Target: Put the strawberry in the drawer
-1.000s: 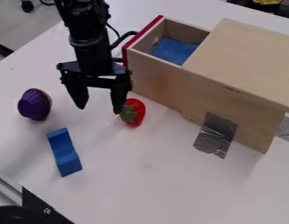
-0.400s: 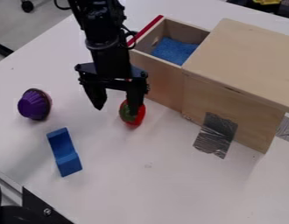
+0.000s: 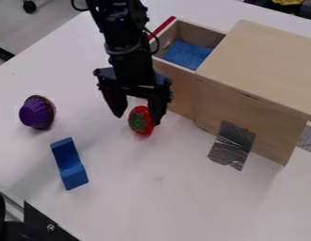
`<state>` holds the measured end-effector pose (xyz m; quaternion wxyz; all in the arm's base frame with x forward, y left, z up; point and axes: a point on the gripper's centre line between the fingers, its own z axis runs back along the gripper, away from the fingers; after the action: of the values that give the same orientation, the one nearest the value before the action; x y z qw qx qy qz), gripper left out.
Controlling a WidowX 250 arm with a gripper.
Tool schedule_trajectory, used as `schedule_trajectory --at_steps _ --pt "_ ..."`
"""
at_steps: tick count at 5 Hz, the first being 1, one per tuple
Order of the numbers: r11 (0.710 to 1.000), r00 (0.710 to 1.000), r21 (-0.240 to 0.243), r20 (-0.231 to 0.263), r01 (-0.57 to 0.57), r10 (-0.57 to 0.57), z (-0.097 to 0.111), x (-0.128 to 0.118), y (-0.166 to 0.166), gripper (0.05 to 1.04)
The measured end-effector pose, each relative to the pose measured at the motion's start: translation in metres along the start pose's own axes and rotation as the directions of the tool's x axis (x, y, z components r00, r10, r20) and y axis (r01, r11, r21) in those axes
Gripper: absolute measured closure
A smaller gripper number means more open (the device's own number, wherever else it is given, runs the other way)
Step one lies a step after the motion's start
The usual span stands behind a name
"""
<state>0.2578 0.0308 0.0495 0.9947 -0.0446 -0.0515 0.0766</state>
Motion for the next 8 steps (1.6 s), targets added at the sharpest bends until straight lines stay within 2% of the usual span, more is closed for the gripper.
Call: schedule_trajectory --at_steps 1,3,6,7,8 --pt "0.999 0.999 0.021 0.026 0.028 -0.029 0.000 0.005 -0.002 0.084" --pt "0.998 0.999 0.045 -0.006 0.042 -0.041 -0.013 0.013 0.004 0.084" --pt "0.998 0.998 0.046 -0.060 0.032 -0.029 -0.038 0.008 0.014 0.098" --pt "0.999 0.997 0.045 -0.071 0.009 -0.006 -0.040 0.007 0.016 0.189" --pt "0.999 0.998 0.035 -0.067 -0.013 0.015 -0.040 0.007 0.017 0.346"
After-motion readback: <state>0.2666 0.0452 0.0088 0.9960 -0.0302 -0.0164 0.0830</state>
